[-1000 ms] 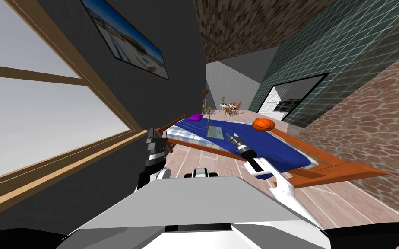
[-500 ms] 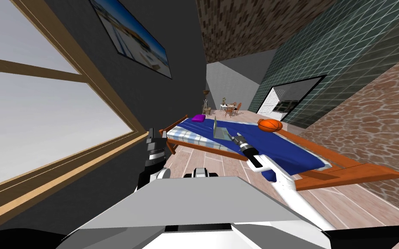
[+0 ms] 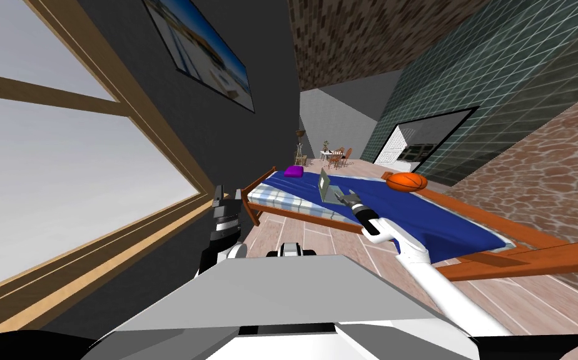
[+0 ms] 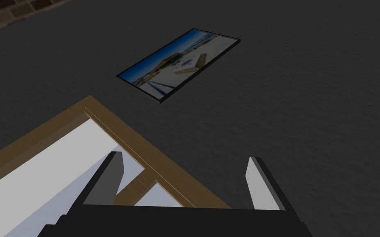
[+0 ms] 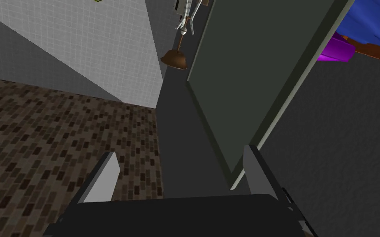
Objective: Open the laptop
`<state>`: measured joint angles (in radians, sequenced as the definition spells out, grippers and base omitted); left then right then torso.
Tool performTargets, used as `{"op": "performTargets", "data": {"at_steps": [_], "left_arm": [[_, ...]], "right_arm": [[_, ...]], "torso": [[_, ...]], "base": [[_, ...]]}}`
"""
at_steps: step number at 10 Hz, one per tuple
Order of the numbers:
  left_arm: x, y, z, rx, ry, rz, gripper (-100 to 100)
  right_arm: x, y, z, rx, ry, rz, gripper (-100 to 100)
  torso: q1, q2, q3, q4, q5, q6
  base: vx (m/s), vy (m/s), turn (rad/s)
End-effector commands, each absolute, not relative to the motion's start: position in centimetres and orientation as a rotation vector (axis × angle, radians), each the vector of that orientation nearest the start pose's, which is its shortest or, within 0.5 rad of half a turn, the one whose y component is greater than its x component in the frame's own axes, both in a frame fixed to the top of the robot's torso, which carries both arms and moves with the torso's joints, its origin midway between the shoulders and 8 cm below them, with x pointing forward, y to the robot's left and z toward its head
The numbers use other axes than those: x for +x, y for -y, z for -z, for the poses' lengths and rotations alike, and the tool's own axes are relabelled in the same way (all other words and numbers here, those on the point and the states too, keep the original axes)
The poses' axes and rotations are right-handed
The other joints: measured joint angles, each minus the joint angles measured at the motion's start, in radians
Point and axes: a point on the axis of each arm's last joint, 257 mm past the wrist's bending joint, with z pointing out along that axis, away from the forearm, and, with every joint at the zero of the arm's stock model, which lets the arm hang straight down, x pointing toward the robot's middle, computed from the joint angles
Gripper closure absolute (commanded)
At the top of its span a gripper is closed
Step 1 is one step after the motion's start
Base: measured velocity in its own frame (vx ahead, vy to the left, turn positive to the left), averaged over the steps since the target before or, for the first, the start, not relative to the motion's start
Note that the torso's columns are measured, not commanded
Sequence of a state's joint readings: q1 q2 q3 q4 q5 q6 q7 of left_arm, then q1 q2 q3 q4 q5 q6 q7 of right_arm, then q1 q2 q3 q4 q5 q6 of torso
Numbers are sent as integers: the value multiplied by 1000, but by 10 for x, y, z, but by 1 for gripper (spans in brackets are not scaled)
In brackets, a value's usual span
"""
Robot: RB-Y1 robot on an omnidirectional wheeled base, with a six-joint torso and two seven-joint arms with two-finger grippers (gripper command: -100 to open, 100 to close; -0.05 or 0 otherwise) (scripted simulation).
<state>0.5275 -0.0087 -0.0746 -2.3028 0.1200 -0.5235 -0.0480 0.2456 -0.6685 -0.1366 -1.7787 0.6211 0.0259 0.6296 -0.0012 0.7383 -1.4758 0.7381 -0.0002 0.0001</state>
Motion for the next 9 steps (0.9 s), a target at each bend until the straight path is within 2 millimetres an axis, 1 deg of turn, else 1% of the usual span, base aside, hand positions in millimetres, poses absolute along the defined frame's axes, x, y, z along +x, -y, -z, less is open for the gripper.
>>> {"op": "performTargets", "data": {"at_steps": [1,5,6,7,8,9], "left_arm": [[335,-273,-29,-718,-527,1400,0],[335,-273,-29,-718,-527,1399,0],[335,-273,-29,-718,-527,1399,0],[335,-273,-29,-718,-527,1399,0],[335,-273,-29,-718,-527,1400,0],[335,-273,-29,-718,-527,1399,0]], "right_arm": [[481,481,153,-285,-1575,503,-100],[486,517,147,-362,-1585,680,-100],[488,530,142,-392,-1584,746,-100],[489,539,138,-412,-1582,792,-100],[489,542,137,-418,-1582,805,-100],[488,537,139,-411,-1583,790,-100]], "torso": [[-2,0,0,0,-1,0],[0,0,0,0,0,0],[0,0,0,0,0,0],[3,-2,-1,-1,1,0],[3,-1,-1,0,1,0],[-2,1,0,0,0,0]], "base": [[76,214,-7],[69,192,-8],[96,221,-17],[92,221,-30],[55,153,-11],[22,61,0]]}}
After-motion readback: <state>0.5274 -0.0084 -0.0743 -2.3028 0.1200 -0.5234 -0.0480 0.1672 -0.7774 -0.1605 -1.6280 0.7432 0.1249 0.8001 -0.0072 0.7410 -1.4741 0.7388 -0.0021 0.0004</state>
